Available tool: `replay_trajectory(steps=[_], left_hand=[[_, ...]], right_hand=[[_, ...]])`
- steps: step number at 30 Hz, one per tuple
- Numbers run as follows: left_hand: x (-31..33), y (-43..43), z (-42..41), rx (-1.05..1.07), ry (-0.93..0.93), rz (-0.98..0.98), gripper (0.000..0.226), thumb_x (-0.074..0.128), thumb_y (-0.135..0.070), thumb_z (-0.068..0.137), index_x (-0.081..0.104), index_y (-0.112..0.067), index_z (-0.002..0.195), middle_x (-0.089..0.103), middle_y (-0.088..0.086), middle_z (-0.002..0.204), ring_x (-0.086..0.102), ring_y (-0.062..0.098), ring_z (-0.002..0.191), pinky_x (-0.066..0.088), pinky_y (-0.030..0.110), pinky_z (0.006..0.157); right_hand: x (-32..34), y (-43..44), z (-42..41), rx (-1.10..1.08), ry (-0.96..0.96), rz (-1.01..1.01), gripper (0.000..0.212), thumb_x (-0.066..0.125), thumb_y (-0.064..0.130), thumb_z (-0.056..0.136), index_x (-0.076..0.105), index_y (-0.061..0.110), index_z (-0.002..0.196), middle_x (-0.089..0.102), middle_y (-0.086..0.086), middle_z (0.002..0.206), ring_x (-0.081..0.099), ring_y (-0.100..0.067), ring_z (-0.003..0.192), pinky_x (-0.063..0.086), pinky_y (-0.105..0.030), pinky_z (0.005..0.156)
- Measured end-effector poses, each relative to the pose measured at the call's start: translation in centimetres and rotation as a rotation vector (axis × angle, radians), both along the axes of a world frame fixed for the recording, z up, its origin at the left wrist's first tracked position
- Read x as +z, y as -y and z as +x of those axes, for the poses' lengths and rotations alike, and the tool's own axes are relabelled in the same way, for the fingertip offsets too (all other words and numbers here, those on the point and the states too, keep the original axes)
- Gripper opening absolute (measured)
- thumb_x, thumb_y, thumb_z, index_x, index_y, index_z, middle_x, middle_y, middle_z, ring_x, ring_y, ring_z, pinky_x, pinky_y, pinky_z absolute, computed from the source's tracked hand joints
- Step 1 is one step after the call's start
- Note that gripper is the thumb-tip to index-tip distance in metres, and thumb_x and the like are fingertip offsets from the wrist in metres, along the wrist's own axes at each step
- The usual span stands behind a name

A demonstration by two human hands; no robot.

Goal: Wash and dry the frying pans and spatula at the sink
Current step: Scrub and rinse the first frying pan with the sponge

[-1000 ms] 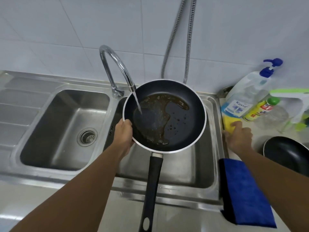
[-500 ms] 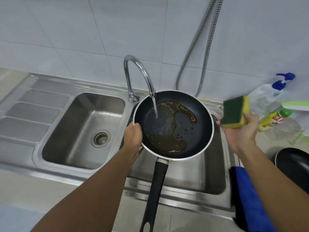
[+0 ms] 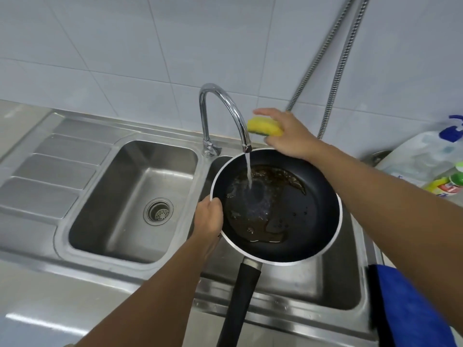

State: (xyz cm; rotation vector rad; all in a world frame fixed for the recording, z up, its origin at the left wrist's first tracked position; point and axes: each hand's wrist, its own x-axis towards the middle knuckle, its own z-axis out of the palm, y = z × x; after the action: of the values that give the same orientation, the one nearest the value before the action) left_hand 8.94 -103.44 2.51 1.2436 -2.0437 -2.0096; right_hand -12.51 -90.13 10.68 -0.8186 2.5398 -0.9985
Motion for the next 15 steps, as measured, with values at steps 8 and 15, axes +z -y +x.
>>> replay_trajectory(steps=[8, 15], left_hand=[[-2.0, 0.6, -0.1, -0.053, 0.003, 0.004, 0.031, 0.039, -0.009, 0.096, 0.055, -0.023, 0.073, 0.056, 0.001, 0.070, 0.055, 0.018, 0.071, 0.041, 0.029, 0.062], [-3.3, 1.3, -0.2, -0.048, 0.006, 0.035, 0.031, 0.040, -0.007, 0.096, 0.055, -0.021, 0.072, 0.054, -0.001, 0.066, 0.053, 0.016, 0.068, 0.041, 0.030, 0.062]], right_hand=[[-4.7, 7.0, -2.9, 0.460, -0.285, 0.408, 0.082, 0.050, 0.084, 0.078, 0.039, 0.039, 0.145, 0.040, -0.003, 0.128, 0.053, -0.023, 0.109, 0.049, -0.045, 0.099], [-5.4, 9.1, -2.8, 0.488, -0.373, 0.186, 0.042, 0.068, 0.049, 0.091, 0.055, 0.027, 0.125, 0.035, 0.003, 0.113, 0.041, -0.017, 0.098, 0.046, -0.037, 0.091]])
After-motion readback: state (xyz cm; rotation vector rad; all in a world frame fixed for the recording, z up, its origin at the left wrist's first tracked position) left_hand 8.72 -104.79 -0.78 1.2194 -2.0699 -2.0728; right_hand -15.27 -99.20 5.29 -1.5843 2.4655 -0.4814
